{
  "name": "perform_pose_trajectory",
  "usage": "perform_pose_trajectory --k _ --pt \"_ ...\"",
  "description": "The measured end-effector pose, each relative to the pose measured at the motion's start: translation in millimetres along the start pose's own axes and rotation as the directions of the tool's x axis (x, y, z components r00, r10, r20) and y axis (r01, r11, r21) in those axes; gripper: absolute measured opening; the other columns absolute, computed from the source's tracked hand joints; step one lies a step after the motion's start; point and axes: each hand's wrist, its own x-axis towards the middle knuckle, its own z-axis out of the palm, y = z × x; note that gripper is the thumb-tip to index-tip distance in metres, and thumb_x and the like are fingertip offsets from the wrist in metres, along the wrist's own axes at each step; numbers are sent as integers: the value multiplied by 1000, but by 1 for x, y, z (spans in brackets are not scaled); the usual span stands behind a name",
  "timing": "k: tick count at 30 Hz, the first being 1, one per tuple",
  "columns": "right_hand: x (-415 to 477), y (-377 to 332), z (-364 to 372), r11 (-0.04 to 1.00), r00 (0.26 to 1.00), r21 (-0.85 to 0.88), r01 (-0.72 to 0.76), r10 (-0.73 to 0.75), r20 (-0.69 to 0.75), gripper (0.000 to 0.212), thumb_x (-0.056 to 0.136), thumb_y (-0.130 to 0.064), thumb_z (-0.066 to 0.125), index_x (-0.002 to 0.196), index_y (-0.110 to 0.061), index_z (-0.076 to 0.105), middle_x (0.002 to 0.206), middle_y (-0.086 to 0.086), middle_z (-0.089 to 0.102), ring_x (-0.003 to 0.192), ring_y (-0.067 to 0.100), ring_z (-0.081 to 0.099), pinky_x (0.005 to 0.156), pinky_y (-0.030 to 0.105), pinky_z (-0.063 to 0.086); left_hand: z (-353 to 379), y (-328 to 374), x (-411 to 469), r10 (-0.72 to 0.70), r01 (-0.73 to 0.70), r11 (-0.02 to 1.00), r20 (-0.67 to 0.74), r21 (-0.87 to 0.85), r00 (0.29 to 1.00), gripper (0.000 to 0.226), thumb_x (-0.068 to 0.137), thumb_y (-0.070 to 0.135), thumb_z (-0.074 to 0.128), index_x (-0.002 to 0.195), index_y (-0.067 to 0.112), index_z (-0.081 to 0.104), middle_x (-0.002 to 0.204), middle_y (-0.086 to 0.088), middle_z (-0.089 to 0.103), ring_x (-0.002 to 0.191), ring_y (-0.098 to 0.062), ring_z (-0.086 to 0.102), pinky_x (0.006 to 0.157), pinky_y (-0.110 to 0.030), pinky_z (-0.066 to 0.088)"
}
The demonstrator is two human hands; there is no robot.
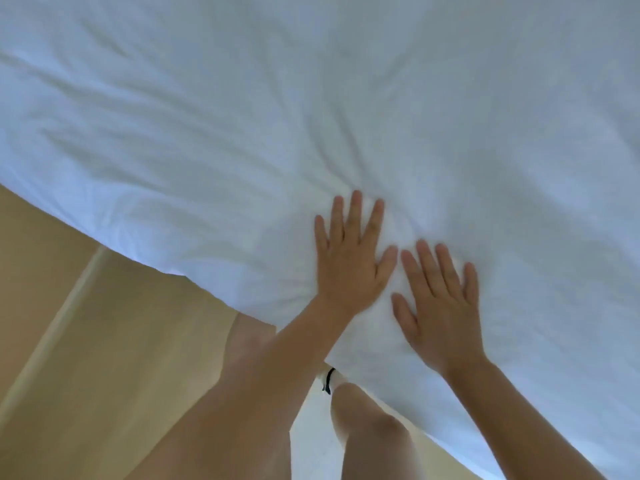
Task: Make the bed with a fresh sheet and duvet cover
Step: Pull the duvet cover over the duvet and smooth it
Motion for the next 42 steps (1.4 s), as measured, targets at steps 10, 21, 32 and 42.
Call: perform_pose_trajectory --k 10,21,32,42 --pt "-183 94 -13 830 832 76 -552 543 118 59 94 -45 27 142 -12 31 146 24 37 133 39 28 100 60 35 -3 121 -45 652 -656 754 150 -33 743 65 79 45 46 134 10 51 144 -14 44 133 -35 40 102 -60 31" --pt "-131 95 -34 511 614 483 -711 786 74 67 88 -42 30 148 -12 28 155 11 24 143 27 16 114 37 13 63 185 -68 863 -918 393 364 -48 350 62 86 49 44 142 23 42 150 -6 37 142 -36 24 113 -57 18" --pt "-6 83 -57 558 646 503 -660 764 1 66 86 -38 35 137 4 44 141 25 43 131 42 39 108 38 26 -55 41 161 589 -592 786 77 177 804 73 80 41 41 141 3 31 145 -22 39 134 -39 33 101 -66 28" --pt "51 90 -42 676 726 338 -655 687 32 66 88 -40 31 146 -8 33 153 11 30 142 28 20 113 42 15 -10 92 180 522 -533 846 188 8 832 65 90 59 18 148 32 25 158 -12 12 144 -42 3 111 -56 -6"
